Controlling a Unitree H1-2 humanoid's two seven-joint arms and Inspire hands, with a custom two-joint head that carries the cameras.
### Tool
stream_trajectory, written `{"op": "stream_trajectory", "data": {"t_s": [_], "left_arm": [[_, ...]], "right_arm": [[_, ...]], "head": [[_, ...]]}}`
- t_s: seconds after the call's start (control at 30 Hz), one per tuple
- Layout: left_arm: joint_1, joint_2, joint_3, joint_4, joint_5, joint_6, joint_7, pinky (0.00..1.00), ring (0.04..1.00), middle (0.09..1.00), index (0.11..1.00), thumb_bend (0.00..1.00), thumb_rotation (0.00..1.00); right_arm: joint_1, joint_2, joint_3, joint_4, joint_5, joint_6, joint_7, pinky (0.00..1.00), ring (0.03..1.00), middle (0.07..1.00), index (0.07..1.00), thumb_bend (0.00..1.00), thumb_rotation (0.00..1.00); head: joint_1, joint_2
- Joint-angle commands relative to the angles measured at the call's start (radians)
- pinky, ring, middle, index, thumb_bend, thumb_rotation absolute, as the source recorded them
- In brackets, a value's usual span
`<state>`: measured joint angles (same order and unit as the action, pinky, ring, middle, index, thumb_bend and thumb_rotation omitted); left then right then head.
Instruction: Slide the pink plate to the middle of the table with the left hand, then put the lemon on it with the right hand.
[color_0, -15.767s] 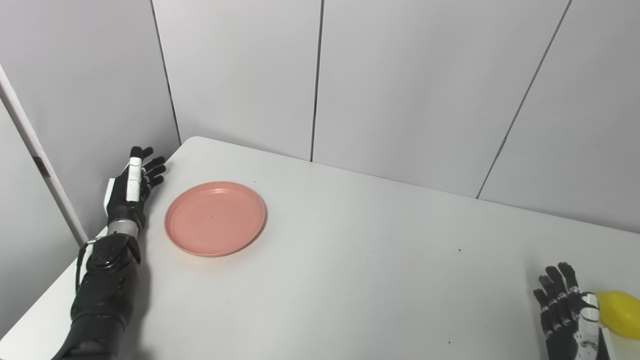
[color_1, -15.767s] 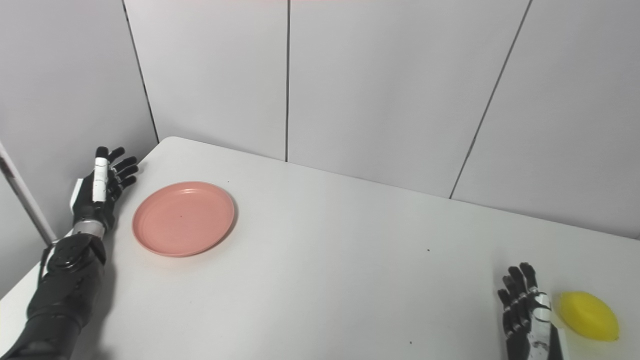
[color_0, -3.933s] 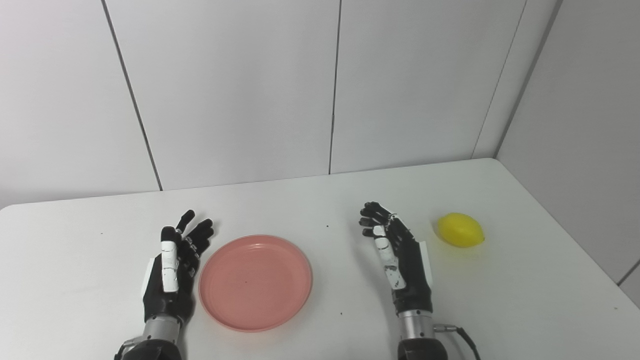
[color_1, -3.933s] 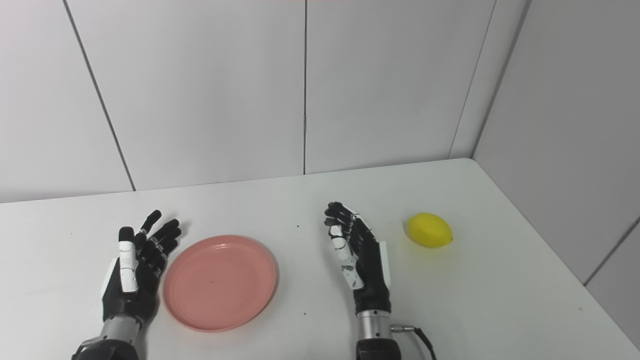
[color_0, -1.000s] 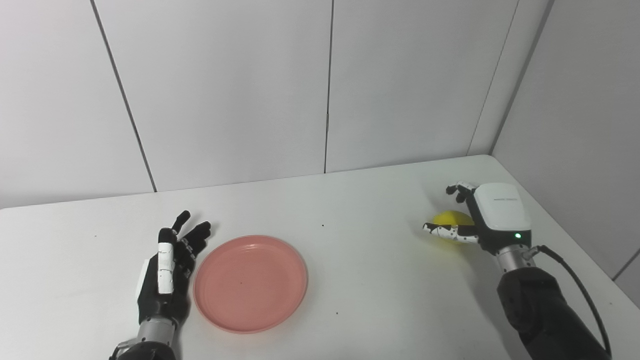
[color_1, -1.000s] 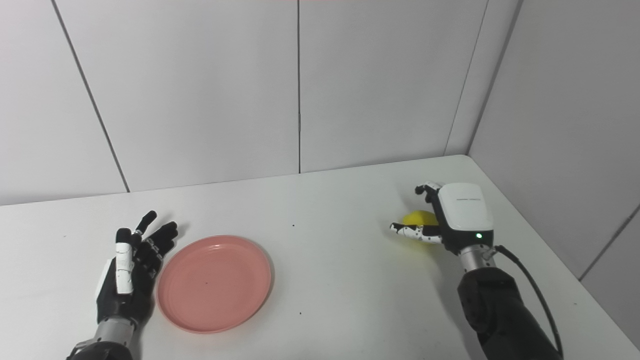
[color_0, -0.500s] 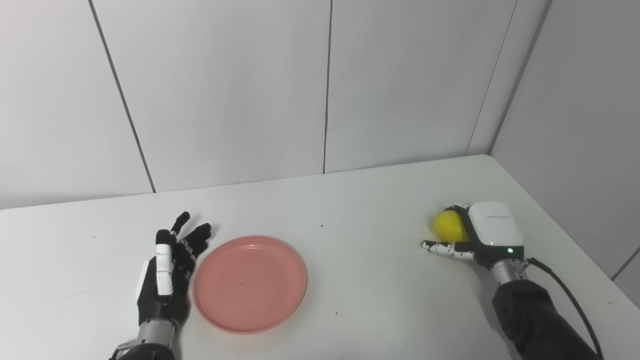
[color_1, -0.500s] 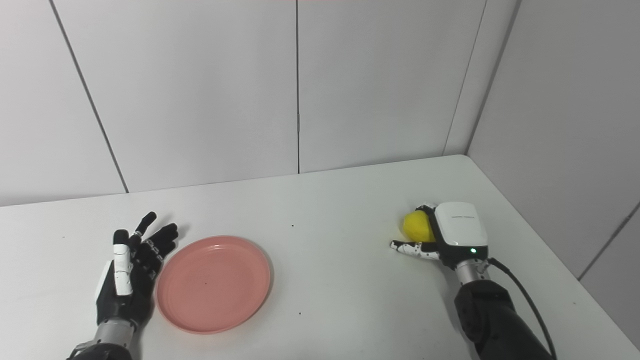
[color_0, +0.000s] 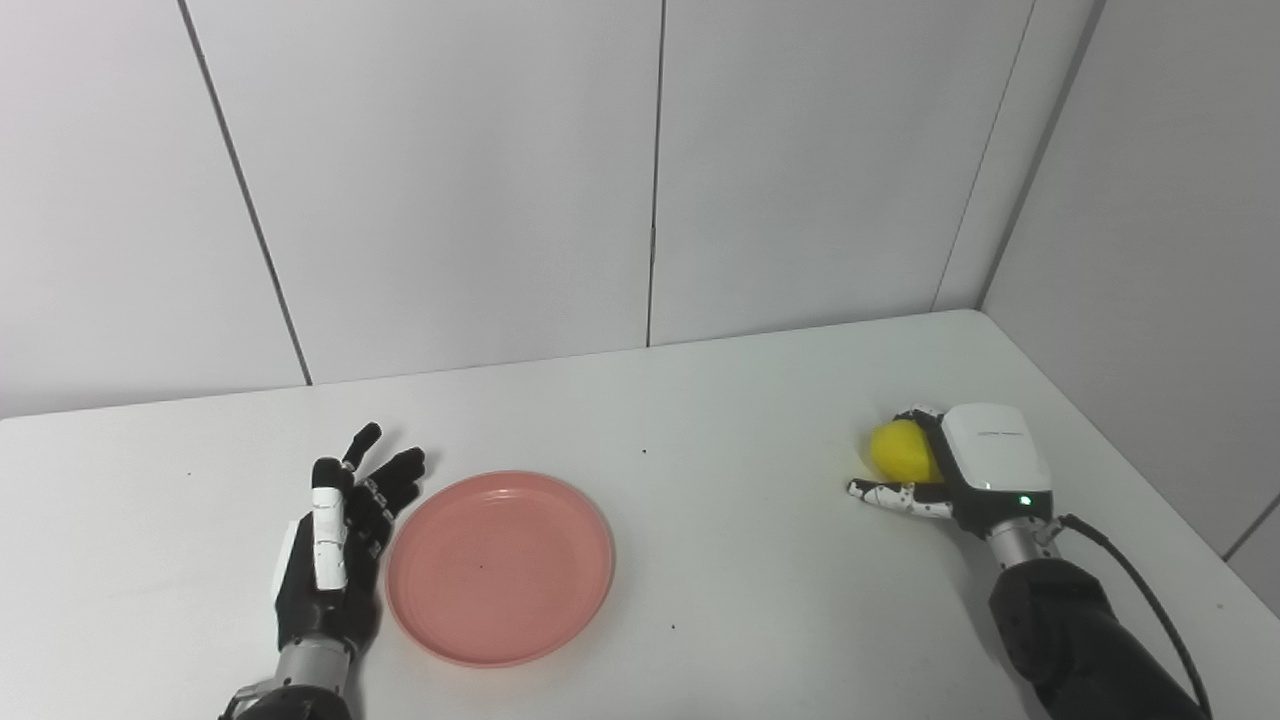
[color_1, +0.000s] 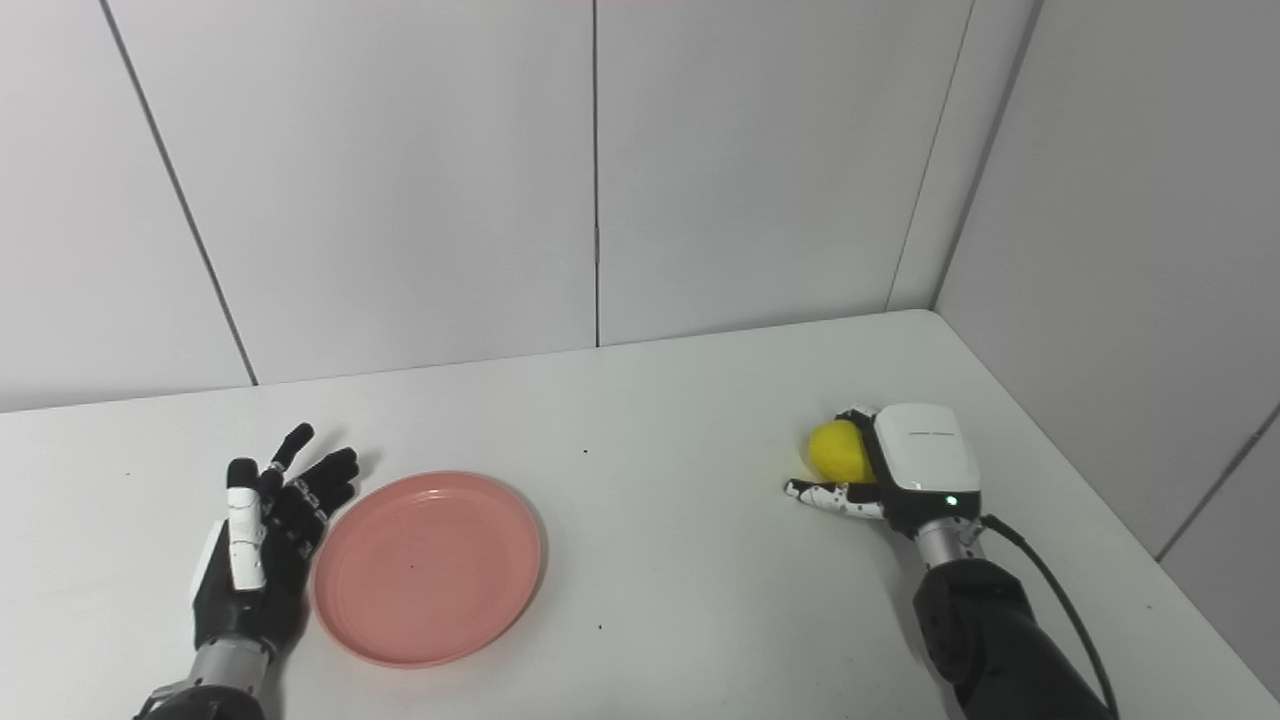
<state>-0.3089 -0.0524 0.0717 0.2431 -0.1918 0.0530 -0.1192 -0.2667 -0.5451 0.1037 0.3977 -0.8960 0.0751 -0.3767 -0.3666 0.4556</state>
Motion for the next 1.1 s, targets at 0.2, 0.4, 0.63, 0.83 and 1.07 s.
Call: {"op": "stream_trajectory", "data": {"t_s": [0.2,0.4,0.63,0.83,1.07], "left_arm": [[0.028,-0.005,-0.004,0.026,-0.003,0.069,0.015,0.87,0.804,0.737,0.877,0.90,0.94],[0.029,-0.005,0.000,0.028,-0.007,0.069,0.015,0.87,0.809,0.739,0.884,0.89,0.93],[0.034,-0.009,-0.005,0.015,-0.003,0.075,0.019,0.86,0.800,0.745,0.875,0.90,0.93],[0.038,-0.014,-0.007,0.012,-0.004,0.076,0.020,0.87,0.808,0.752,0.880,0.90,0.93],[0.049,-0.029,-0.023,-0.016,0.010,0.095,0.036,0.86,0.801,0.760,0.877,0.90,0.91]], "right_arm": [[-0.052,-0.006,-0.001,0.042,0.053,-0.014,-0.051,0.21,0.270,0.352,0.442,0.58,0.59],[-0.048,-0.005,0.006,0.057,0.081,-0.002,-0.042,0.21,0.282,0.362,0.492,0.59,0.57],[-0.042,-0.011,0.015,0.051,0.098,0.003,-0.037,0.24,0.314,0.395,0.527,0.58,0.57],[-0.048,-0.025,0.025,0.058,0.100,-0.037,-0.073,0.18,0.239,0.303,0.385,0.59,0.51],[-0.032,-0.054,0.020,-0.087,0.090,-0.030,-0.054,0.13,0.192,0.259,0.340,0.59,0.52]], "head": [[0.003,0.002],[0.004,0.004],[0.006,0.003],[0.029,0.009],[0.080,0.021]]}}
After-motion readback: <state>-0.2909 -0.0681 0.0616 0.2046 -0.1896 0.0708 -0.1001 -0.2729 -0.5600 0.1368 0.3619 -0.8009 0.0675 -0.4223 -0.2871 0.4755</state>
